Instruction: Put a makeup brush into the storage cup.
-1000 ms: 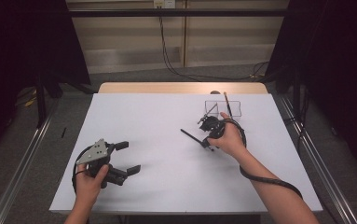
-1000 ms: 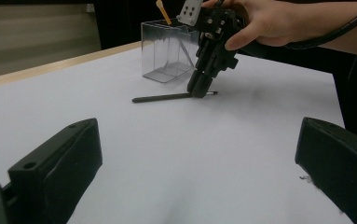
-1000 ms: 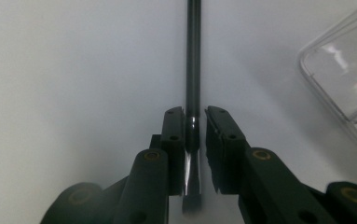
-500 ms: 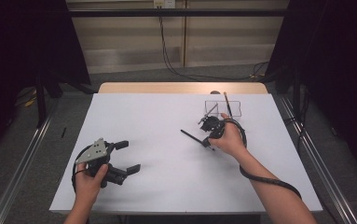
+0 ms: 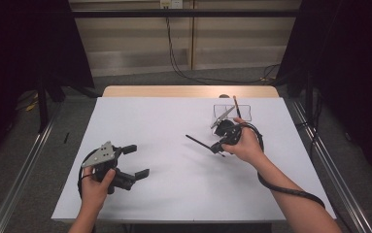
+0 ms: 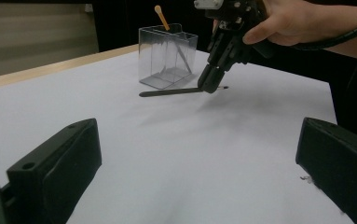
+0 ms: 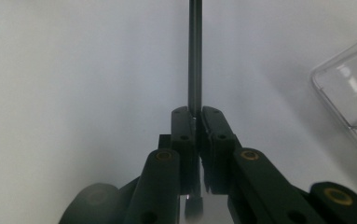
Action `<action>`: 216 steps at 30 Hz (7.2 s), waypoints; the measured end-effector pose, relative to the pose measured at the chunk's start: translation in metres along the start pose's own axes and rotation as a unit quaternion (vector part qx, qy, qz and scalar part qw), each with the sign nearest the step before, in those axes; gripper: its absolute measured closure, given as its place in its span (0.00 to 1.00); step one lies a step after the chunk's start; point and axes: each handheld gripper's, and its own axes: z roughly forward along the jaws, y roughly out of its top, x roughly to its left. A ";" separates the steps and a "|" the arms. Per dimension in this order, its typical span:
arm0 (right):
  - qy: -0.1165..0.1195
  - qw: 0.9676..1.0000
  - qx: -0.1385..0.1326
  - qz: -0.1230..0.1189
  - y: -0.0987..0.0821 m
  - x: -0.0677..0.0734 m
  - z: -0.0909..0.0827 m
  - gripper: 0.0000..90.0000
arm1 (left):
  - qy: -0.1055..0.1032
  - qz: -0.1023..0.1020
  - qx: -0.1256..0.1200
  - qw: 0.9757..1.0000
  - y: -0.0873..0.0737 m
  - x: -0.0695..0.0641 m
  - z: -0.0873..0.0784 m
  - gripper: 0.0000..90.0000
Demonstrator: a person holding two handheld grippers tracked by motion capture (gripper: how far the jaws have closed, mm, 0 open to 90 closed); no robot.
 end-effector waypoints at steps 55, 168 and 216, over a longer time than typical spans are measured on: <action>0.073 0.986 -0.001 -0.147 -0.008 0.044 -0.013 0.94 | -0.037 0.096 0.274 0.956 0.056 -0.003 0.107 0.21; 0.111 0.927 -0.358 -0.031 -0.027 0.031 -0.018 0.13 | -0.123 0.066 0.314 0.939 0.045 -0.008 0.118 0.93; 0.117 0.916 -0.383 -0.021 -0.023 0.032 -0.011 0.09 | -0.097 -0.007 0.114 0.989 0.034 -0.004 0.110 0.93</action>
